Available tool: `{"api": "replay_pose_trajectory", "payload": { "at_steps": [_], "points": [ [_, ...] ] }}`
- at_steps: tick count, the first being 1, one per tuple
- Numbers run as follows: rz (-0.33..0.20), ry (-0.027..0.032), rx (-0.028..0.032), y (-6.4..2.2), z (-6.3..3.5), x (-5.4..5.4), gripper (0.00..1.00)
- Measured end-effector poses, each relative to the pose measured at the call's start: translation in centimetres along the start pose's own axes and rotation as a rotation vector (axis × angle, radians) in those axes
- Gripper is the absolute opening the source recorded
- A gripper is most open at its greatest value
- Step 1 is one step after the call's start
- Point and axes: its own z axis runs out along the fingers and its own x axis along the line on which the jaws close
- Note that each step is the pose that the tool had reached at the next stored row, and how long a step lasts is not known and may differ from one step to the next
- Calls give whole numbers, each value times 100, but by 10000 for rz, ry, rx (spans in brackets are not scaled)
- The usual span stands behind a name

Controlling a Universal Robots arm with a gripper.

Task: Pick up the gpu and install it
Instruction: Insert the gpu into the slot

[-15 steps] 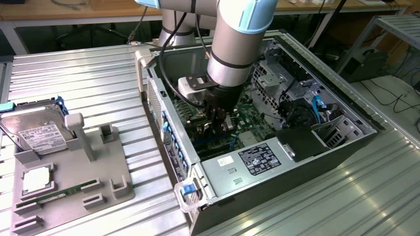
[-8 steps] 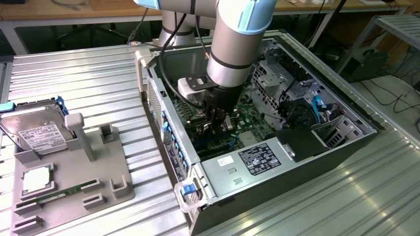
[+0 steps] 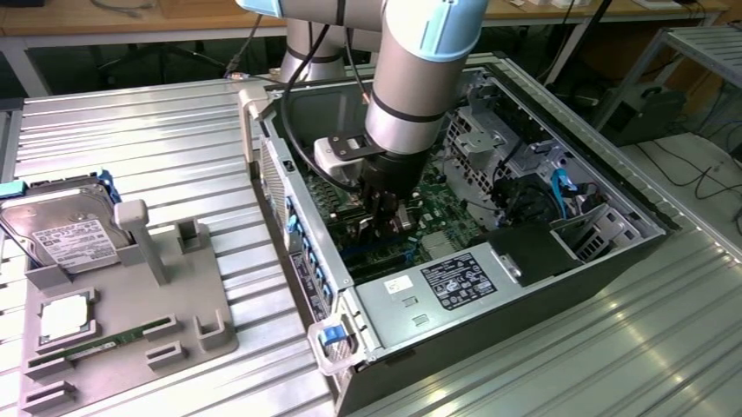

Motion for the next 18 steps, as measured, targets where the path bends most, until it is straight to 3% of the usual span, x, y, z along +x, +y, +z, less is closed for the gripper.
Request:
{"api": "replay_pose_trajectory", "payload": {
  "at_steps": [18],
  "points": [
    [-1,-12,4,0,-17,-2,28]
  ]
}}
